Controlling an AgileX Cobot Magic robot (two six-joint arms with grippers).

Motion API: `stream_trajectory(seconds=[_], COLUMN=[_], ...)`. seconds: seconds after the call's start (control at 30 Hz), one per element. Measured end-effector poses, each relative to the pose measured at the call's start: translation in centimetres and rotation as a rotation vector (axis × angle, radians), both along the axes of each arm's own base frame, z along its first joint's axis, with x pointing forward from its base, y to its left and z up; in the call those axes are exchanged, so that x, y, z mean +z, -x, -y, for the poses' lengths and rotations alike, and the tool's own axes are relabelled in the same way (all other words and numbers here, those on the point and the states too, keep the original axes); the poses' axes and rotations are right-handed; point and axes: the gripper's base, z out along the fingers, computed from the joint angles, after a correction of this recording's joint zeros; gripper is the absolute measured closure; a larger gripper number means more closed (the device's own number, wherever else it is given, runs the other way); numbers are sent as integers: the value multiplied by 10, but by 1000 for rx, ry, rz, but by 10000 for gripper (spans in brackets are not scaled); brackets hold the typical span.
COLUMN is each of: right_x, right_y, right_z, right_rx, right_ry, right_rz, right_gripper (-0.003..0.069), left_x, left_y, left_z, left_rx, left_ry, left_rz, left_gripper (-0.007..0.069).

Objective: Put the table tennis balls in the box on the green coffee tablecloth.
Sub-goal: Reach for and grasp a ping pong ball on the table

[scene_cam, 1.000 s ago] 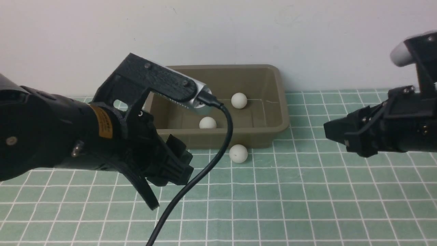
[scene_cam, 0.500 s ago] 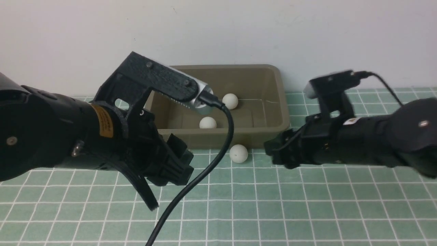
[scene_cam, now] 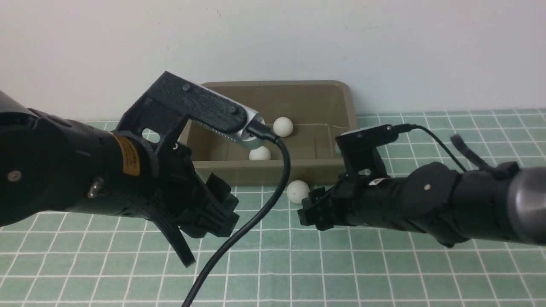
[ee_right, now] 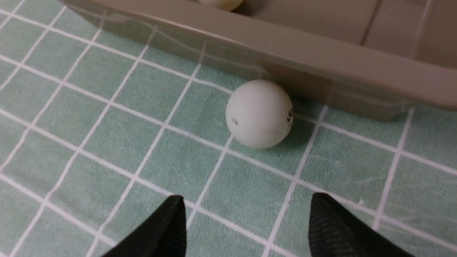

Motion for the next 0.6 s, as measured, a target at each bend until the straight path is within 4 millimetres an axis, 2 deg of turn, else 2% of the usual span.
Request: stream_trajectory(seconds=[0.37, 0.6], right_x=[-11, -4], right_y=[-24, -29], right_z=[-21, -24], right_rx=[-28, -77], right_ry=[-60, -121], right_rz=[-53, -64], right_gripper=[180, 168], left_x=[0, 0], left_y=[0, 0], left_z=[-1, -1], left_rx=[-2, -2], left_ry=[-10, -11], left_rz=[7, 8], left_gripper=[199, 199])
